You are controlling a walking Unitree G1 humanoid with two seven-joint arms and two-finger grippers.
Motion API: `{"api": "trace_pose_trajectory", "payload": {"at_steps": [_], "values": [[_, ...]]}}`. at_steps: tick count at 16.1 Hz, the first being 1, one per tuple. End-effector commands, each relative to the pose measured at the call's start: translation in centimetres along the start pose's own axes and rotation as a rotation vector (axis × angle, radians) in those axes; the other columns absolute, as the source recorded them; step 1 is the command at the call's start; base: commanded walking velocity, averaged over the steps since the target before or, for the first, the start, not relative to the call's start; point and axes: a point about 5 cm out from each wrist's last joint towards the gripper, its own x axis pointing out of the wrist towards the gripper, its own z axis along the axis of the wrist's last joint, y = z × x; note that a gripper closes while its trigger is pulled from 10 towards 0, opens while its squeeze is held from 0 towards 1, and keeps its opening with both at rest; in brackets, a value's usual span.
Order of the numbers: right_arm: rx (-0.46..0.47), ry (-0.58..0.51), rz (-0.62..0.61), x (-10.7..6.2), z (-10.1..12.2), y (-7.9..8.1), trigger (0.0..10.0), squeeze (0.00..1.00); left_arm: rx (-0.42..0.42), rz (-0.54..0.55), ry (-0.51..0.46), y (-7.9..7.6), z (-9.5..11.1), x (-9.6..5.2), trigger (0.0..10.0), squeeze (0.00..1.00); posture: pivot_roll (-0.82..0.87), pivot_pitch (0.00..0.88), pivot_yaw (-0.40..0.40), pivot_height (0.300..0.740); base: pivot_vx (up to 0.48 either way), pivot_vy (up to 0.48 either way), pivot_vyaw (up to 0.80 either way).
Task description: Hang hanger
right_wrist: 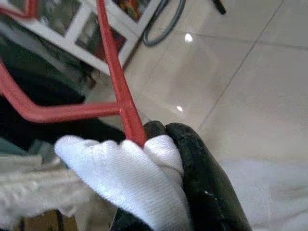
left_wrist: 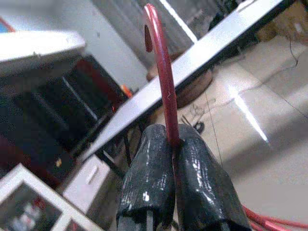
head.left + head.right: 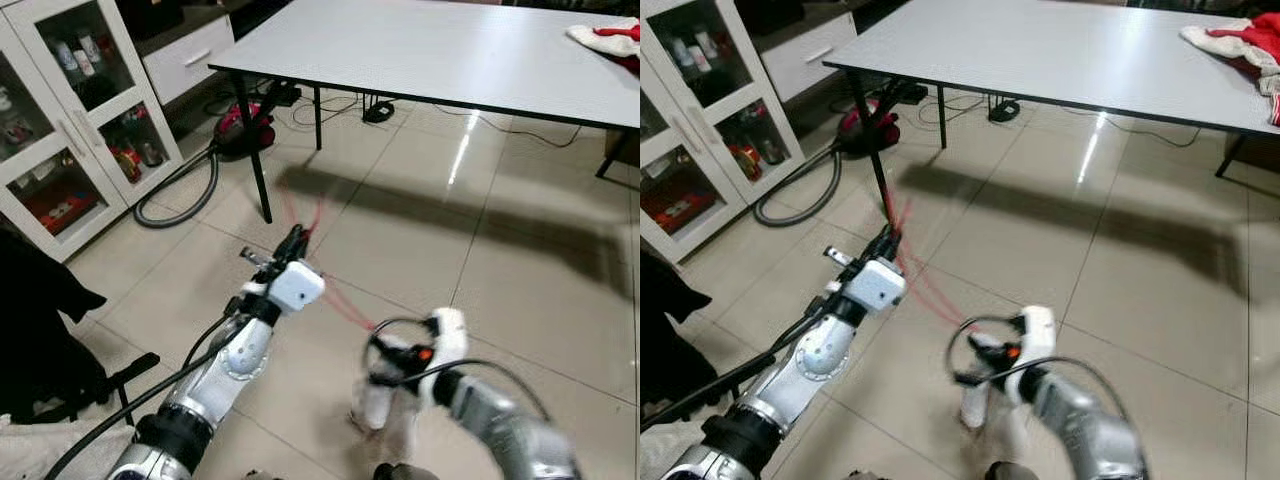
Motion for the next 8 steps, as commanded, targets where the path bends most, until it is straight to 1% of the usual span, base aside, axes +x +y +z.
{"api": "trace_pose_trajectory", "payload": {"at_steps": [1,2,3,4,5,6,7,8], "values": [[0.004,-0.077,0.074,-0.1,2.1,1.1,0.0,0.0,0.032,-0.016,-0.016,0.1,0.1,0.1,10.0,0.0,-0.15,0.065,0.066,0.74,0.0,0.0,0.0],[0.022,-0.117,0.135,-0.3,3.2,1.9,0.0,0.0,-0.01,-0.011,0.033,-0.2,-0.4,0.2,10.0,0.0,-0.15,0.068,0.067,0.74,0.0,0.0,0.0],[0.023,-0.131,0.17,-0.5,3.7,2.5,0.0,0.0,-0.073,0.004,0.097,-0.3,-0.9,0.2,10.0,0.0,-0.15,0.068,0.067,0.74,0.0,0.0,0.0],[-0.083,-0.108,0.195,-0.6,3.6,3.3,0.0,0.0,-0.34,0.049,0.353,-1.1,-3.3,-0.3,10.0,0.0,-0.15,0.071,0.067,0.74,0.0,0.0,0.0],[-0.14,-0.097,0.172,-0.5,3.3,3.2,0.0,0.0,-0.396,0.049,0.401,-1.4,-3.7,-0.4,10.0,0.0,-0.16,0.071,0.068,0.74,0.0,0.0,0.0],[-0.349,-0.051,0.01,0.2,2.3,1.9,0.0,0.0,-0.545,0.091,0.512,-1.8,-4.7,-0.9,10.0,0.0,-0.16,0.077,0.066,0.74,0.0,0.0,0.0],[-0.486,-0.035,-0.088,0.6,2.0,1.1,0.0,0.0,-0.628,0.101,0.551,-2.0,-5.0,-1.0,10.0,0.0,-0.16,0.078,0.066,0.74,0.0,0.0,0.0],[-0.618,-0.076,-0.233,0.8,2.3,0.2,0.0,0.0,-0.78,0.138,0.593,-2.2,-5.1,-0.9,10.0,0.0,-0.15,0.08,0.064,0.74,0.0,0.0,0.0]]}}
